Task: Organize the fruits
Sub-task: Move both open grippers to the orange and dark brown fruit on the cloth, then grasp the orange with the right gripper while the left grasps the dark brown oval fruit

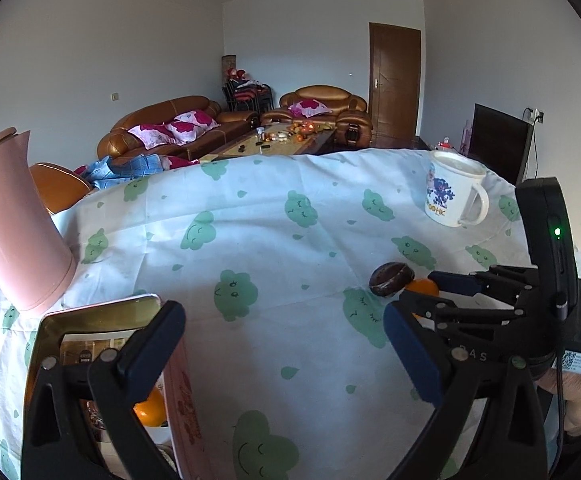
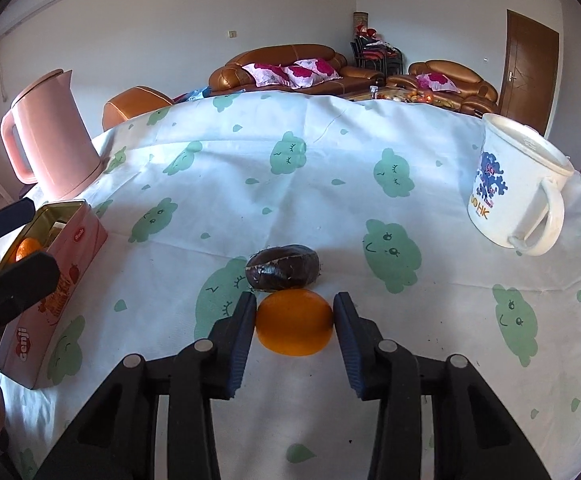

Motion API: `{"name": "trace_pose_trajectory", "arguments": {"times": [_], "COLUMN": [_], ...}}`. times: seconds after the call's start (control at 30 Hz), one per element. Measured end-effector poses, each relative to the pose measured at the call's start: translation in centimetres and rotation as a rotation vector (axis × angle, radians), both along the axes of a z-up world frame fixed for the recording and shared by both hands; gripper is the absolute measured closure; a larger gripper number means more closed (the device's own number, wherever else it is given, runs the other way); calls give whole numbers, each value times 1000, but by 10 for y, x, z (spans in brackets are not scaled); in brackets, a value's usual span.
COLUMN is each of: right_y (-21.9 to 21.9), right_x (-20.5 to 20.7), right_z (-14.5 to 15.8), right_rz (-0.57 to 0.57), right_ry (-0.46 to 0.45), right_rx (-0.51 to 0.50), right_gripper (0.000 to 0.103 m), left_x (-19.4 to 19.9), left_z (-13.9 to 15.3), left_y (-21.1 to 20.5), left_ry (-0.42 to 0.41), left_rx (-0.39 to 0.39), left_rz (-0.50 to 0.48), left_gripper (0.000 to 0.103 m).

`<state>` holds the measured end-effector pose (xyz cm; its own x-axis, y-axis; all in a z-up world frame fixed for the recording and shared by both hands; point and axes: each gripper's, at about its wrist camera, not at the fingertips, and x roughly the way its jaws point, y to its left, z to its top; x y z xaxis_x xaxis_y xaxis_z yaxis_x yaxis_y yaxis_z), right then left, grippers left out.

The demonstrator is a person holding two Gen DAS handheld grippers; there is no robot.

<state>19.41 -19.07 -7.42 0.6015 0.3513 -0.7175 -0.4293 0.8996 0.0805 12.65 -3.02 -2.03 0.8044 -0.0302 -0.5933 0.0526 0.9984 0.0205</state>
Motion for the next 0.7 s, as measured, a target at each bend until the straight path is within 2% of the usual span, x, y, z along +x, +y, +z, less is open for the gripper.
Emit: {"name": "trace_pose_trajectory", "arguments": {"times": [0.1, 0.23, 0.4, 0.47, 0.6, 0.7], "right_y": [-10, -29, -59, -67, -73, -72], "right_x": [-1, 0, 8, 8, 7, 6], "right_z": [4, 10, 10, 11, 13, 13], "right_rz": [-43, -138, -229, -243, -248, -246], "right_ry": [-25, -79, -66, -63, -63, -66], "right_rx": [18, -18, 25, 63, 99, 99], "right_gripper": [62, 62, 61, 61, 61, 61], "left_x": [9, 27, 55, 66, 79, 83], "left_z": [-1, -6, -22, -30, -41, -45], "left_y": [-12, -32, -56, -62, -68, -74], "left_ry": [5, 30, 79, 107, 146, 153], "left_rx": [8, 13, 19, 8, -33, -31], "left_rz": [-13, -38, -70, -75, -108, -122], "left_gripper": [1, 2, 6, 16, 18, 21]}}
